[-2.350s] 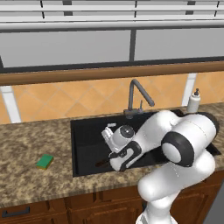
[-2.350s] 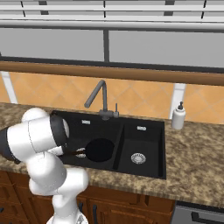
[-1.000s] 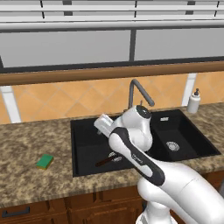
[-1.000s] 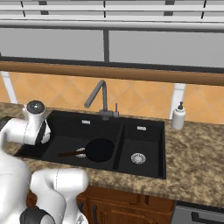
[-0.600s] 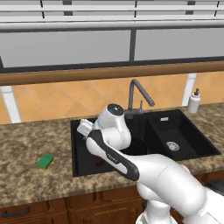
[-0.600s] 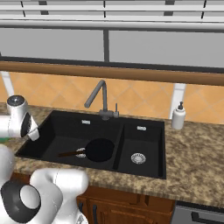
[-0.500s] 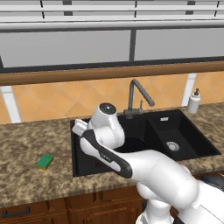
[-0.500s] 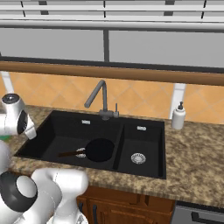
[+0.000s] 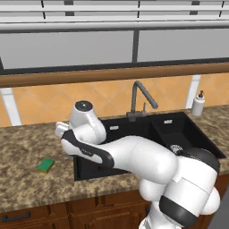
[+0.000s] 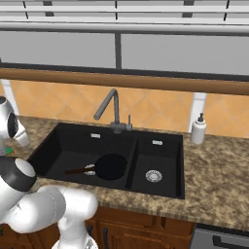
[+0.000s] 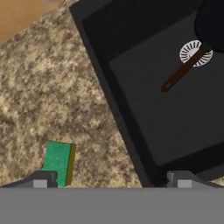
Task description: Pick the pan and sponge and place them into the sink. Then turn on the water.
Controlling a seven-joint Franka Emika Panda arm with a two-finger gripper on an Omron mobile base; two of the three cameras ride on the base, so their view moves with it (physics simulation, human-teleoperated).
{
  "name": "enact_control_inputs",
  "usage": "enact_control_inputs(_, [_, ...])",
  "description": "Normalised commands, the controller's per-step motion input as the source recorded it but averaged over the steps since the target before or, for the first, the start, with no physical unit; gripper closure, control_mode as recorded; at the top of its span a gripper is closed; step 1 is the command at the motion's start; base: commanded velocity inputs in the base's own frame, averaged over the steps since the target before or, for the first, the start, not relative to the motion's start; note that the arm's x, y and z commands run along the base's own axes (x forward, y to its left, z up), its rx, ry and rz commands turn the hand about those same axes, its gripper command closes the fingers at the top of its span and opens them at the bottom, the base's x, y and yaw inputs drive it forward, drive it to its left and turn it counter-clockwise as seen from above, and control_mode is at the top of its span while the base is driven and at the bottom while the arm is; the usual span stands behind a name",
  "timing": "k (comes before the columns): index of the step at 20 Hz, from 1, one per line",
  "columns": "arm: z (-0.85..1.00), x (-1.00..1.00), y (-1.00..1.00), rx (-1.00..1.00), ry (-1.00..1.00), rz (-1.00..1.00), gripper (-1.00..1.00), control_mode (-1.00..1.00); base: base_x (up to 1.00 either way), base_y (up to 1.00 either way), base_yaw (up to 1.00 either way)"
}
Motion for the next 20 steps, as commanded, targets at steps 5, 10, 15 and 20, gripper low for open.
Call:
enact_control_inputs(5, [-0.35, 0.13, 0.50, -0.06, 0.00, 0.08, -1.00, -1.00, 0.00, 0.00, 0.00])
enact_control_inputs(10, [-0.27, 0.08, 0.48, -0.03, 0.00, 0.07, -1.00, -1.00, 0.00, 0.00, 0.00])
enact_control_inputs(15, [-0.28, 0.02, 0.39, -0.02, 0.06, 0.09, -1.00, -1.00, 0.00, 0.00, 0.00])
enact_control_inputs(20, [-0.34, 0.00, 0.32, -0.03, 0.16, 0.05, -1.00, -1.00, 0.00, 0.00, 0.00])
